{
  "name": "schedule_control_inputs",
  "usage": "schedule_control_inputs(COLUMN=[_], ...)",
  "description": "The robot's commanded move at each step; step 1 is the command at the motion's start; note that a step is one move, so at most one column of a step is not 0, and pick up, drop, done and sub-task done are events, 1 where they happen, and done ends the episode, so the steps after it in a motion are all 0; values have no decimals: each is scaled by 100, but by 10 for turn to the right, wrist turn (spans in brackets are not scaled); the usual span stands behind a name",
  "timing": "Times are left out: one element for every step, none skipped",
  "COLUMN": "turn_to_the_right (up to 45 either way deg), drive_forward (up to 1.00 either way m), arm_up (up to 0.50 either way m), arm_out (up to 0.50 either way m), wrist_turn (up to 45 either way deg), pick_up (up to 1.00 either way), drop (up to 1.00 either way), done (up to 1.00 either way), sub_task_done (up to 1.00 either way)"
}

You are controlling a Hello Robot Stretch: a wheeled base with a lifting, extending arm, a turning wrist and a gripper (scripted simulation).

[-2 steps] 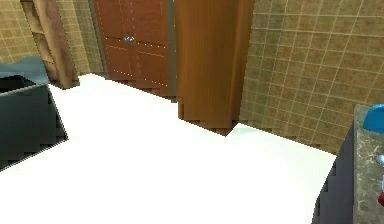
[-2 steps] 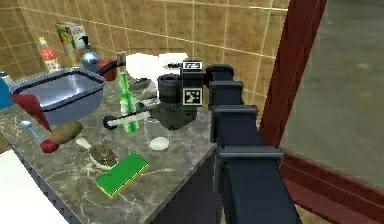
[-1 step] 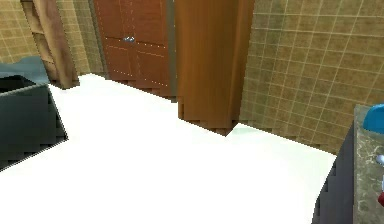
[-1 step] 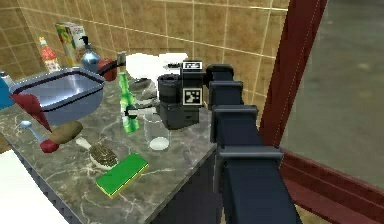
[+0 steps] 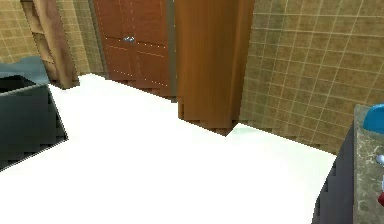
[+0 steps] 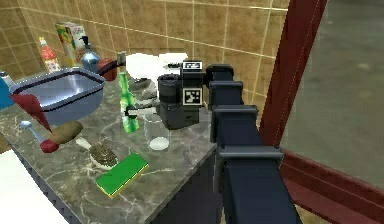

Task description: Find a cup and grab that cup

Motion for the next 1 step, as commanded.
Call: schedule_control_inputs(turn_to_the_right=[0], drive_forward=[0], arm_up=[0], arm_out=[0], wrist_turn=[0], pick_up=[0], drop=[0], done=[100], sub_task_done=[0])
